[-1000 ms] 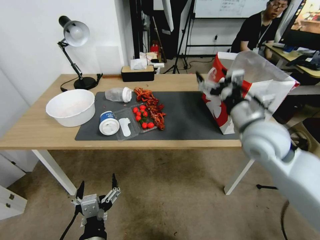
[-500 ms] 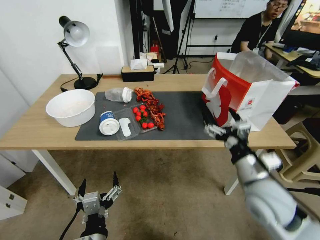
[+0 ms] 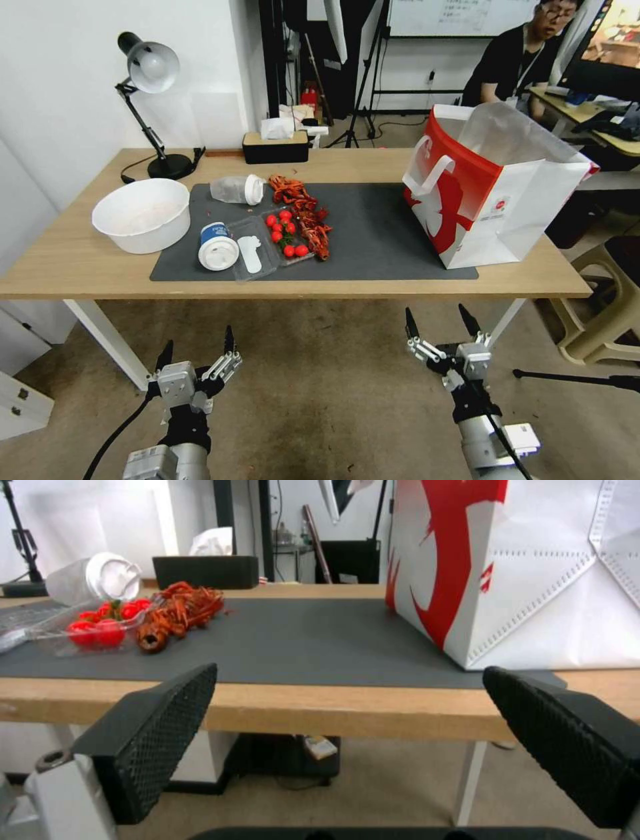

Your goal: Pick up the trash from the table and place it into the takeout bag.

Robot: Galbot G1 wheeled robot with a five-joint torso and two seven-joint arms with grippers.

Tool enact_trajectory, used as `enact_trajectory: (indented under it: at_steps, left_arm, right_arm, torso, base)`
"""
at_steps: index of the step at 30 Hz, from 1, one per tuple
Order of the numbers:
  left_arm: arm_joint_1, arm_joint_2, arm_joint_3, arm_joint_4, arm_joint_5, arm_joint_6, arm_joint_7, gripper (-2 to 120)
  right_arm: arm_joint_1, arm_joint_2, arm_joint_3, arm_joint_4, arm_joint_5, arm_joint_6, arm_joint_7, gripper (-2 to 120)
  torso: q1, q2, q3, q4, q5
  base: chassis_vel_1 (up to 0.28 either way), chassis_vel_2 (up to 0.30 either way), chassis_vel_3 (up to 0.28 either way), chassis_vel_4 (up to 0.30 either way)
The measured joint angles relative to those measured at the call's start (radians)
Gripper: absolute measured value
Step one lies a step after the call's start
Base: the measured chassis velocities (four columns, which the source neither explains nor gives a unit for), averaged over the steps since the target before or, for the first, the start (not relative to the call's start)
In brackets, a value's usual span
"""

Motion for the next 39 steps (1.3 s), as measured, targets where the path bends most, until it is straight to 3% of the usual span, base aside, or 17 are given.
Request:
enact_trajectory:
  at_steps: [29, 30, 31, 32, 34, 36, 37, 39]
  left_arm:
    - [-0.036, 0.013, -0.010, 0.000, -0.025, 0.014, -0.005, 100]
    - [-0.047, 0.024, -0.021, -0.001, -0.073, 0.036, -0.006, 100]
    - [-0.078, 0.049, -0.043, -0.009, -0.138, 0.067, -0.011, 100]
    - [-0.078, 0.049, -0.043, -0.009, -0.138, 0.067, -0.011, 100]
    - [-0.126, 0.103, -0.111, -0.042, -0.269, 0.107, -0.021, 100]
    - [-0.173, 0.168, -0.184, -0.054, -0.399, 0.125, -0.036, 100]
    - [-0.173, 0.168, -0.184, -0.054, -0.399, 0.125, -0.036, 100]
    - [-0.245, 0.263, -0.217, -0.035, -0.510, 0.145, -0.055, 100]
  right_arm:
    - [0.005, -0.001, 0.008, -0.005, 0.009, -0.005, -0.001, 100]
    - [0.006, -0.003, 0.008, -0.005, 0.012, -0.007, -0.002, 100]
    - [0.012, -0.008, 0.008, -0.005, 0.015, -0.011, -0.003, 100]
    - [0.012, -0.008, 0.008, -0.005, 0.015, -0.011, -0.003, 100]
    - [0.050, -0.032, -0.031, -0.013, 0.030, -0.027, -0.002, 100]
    - [0.107, -0.054, -0.074, -0.026, 0.050, -0.046, 0.000, 100]
    - [0.107, -0.054, -0.074, -0.026, 0.050, -0.046, 0.000, 100]
    - [0.117, -0.055, -0.084, -0.027, 0.052, -0.051, -0.001, 100]
  torso:
    - [0.000, 0.000, 0.000, -0.0001, -0.0001]
    - [0.000, 0.000, 0.000, 0.0007, 0.0001]
    - [0.000, 0.000, 0.000, 0.0002, 0.0002]
    - [0.000, 0.000, 0.000, 0.0002, 0.0002]
    - [0.000, 0.000, 0.000, -0.0007, -0.0004]
    - [0.000, 0.000, 0.000, 0.0010, 0.0004]
    - [0.000, 0.000, 0.000, 0.0010, 0.0004]
    - [0.000, 0.000, 0.000, -0.0004, -0.0005]
  base:
    - [0.000, 0.000, 0.000, 0.000]
    - [0.000, 0.000, 0.000, 0.000]
    - [0.000, 0.000, 0.000, 0.000]
    - [0.000, 0.000, 0.000, 0.000]
    - [0.000, 0.000, 0.000, 0.000]
    - [0.000, 0.000, 0.000, 0.000]
    - [0.000, 0.000, 0.000, 0.000]
    - [0.000, 0.000, 0.000, 0.000]
